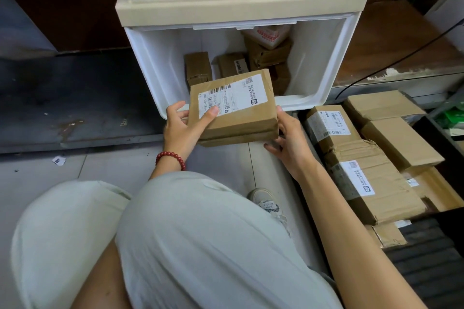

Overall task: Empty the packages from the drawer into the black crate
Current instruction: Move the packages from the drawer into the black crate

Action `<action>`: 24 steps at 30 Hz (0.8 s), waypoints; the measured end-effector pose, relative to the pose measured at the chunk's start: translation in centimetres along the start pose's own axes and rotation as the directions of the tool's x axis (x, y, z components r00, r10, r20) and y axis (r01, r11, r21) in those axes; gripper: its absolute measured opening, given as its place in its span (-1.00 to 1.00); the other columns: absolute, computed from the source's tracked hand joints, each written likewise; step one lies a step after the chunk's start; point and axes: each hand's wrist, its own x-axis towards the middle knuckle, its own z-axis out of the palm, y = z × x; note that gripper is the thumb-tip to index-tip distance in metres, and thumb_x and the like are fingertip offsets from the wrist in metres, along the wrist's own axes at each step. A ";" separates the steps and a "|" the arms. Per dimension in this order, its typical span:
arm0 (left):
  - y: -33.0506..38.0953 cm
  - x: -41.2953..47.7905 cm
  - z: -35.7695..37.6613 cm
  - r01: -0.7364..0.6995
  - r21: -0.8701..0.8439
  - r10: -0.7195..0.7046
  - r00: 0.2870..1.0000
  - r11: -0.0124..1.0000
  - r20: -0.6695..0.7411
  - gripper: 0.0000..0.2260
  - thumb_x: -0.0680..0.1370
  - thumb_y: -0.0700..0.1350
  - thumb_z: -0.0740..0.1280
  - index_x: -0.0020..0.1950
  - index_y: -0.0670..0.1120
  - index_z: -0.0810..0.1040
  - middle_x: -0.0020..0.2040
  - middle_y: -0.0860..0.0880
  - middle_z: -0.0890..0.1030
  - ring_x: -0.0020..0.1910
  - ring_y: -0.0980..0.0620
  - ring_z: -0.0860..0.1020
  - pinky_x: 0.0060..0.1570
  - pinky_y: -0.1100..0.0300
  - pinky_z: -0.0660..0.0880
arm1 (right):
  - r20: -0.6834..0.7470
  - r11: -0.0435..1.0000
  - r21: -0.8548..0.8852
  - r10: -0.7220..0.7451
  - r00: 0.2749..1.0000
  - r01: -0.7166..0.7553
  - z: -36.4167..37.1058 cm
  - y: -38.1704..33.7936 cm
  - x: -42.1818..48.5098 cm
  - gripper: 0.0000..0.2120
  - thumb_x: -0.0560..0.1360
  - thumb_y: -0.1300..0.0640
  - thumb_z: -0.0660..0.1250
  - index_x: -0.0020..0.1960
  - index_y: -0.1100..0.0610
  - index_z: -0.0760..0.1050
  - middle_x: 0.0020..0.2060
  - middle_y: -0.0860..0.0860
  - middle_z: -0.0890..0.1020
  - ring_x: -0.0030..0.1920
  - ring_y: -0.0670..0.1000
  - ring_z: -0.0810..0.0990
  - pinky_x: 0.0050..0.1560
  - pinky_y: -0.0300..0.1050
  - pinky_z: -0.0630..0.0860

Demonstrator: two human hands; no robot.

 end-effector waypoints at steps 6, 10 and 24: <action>-0.8 0.5 0.1 -0.010 -0.023 0.011 0.999 1.000 0.047 -0.32 0.35 0.24 0.47 0.38 0.02 0.38 0.23 0.09 0.55 0.20 0.12 0.52 0.10 0.24 0.50 | 0.089 0.991 0.037 -0.134 0.987 0.131 -0.1 -0.9 -0.1 -0.54 0.48 -0.09 0.25 0.38 -0.19 0.38 0.29 -0.07 0.52 0.20 -0.06 0.48 0.00 -0.12 0.36; 0.9 0.5 0.4 -0.108 -0.003 0.108 0.992 0.994 0.069 -0.38 0.45 0.10 0.44 0.43 0.02 0.31 0.22 0.12 0.52 0.17 0.16 0.48 -0.06 0.43 0.43 | 0.067 0.990 0.042 -0.140 0.988 0.137 -0.3 -1.2 -0.7 -0.40 0.43 -0.28 0.26 0.44 -0.21 0.26 0.35 -0.14 0.46 0.26 -0.11 0.46 0.11 -0.12 0.37; 13.0 1.7 5.9 -0.507 0.345 0.168 0.719 0.790 0.674 -0.21 0.35 0.27 0.44 0.50 0.12 0.22 0.34 0.04 0.45 0.32 0.03 0.43 0.33 -0.04 0.37 | -0.254 0.968 0.042 -0.228 0.940 0.246 -9.8 -5.7 -5.1 -0.34 0.47 -0.07 0.42 0.46 -0.19 0.18 0.19 -0.05 0.51 0.14 -0.04 0.55 0.10 -0.09 0.50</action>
